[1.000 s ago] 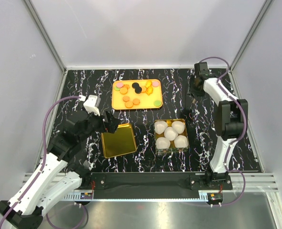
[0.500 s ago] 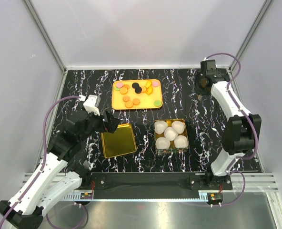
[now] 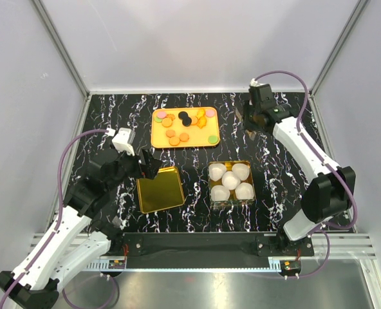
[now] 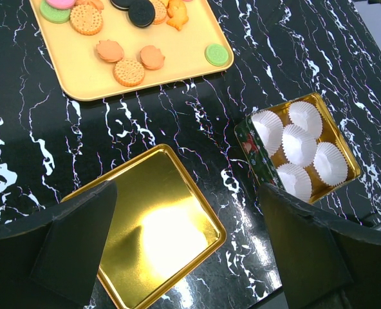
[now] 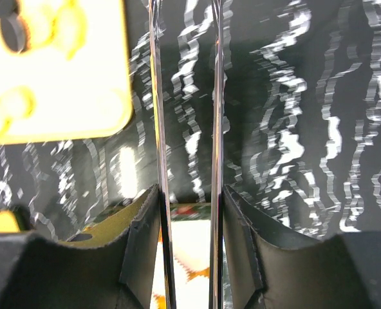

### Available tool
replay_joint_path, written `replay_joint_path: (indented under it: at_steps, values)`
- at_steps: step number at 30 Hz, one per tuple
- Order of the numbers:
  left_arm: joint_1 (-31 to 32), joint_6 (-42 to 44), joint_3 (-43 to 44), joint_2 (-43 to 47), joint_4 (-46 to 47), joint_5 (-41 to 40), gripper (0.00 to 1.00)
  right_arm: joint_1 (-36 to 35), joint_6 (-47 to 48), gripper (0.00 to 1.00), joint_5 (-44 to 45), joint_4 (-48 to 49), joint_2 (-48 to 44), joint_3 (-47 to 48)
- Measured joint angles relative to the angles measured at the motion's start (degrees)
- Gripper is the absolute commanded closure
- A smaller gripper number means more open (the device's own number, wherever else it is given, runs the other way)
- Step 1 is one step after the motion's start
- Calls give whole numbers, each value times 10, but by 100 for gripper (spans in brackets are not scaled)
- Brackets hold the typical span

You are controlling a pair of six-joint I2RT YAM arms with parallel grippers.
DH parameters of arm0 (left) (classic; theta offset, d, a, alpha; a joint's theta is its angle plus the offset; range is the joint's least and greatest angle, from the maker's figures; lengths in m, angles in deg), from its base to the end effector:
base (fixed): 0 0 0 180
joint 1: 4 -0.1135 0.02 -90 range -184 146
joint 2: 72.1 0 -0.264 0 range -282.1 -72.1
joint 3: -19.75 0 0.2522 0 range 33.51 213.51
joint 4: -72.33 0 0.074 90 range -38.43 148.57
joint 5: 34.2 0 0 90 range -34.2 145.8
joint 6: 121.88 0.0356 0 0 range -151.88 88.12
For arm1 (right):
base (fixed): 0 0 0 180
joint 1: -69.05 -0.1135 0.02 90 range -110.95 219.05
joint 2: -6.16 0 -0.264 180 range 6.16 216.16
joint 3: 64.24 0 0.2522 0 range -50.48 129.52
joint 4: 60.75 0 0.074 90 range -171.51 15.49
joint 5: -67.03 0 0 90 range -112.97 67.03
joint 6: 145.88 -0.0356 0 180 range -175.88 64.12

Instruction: Pack the cookies

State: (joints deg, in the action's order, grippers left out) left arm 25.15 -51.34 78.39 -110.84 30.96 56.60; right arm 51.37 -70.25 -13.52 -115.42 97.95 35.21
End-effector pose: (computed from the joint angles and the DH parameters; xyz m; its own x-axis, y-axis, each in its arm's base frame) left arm 0.1336 -0.0751 0.3244 -0.4674 -0.1207 -0.8757 0.3634 0.8768 -0.3148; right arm 0.3377 0.1015 0.3312 -0.7230 0.0265 -0.6903 -0.0139 0.9985 0.0529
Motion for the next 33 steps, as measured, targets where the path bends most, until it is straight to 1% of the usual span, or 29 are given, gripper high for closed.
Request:
replay_joint_path:
  at_steps: [6, 15, 21, 27, 33]
  values:
    - [-3, 0, 0, 0, -1, 0, 1, -65, -11, 53, -7, -10, 0, 0]
    - [-6, 0, 0, 1, -1, 0, 1, -124, -25, 52, -11, -10, 6, 3]
    - [-8, 0, 0, 1, -1, 0, 1, -165, -26, 50, -16, -9, 71, 48]
    - [-9, 0, 0, 1, -1, 0, 1, -176, -26, 49, -17, -13, 143, 107]
    - [-9, 0, 0, 1, -1, 0, 1, -199, -26, 49, -16, -16, 163, 129]
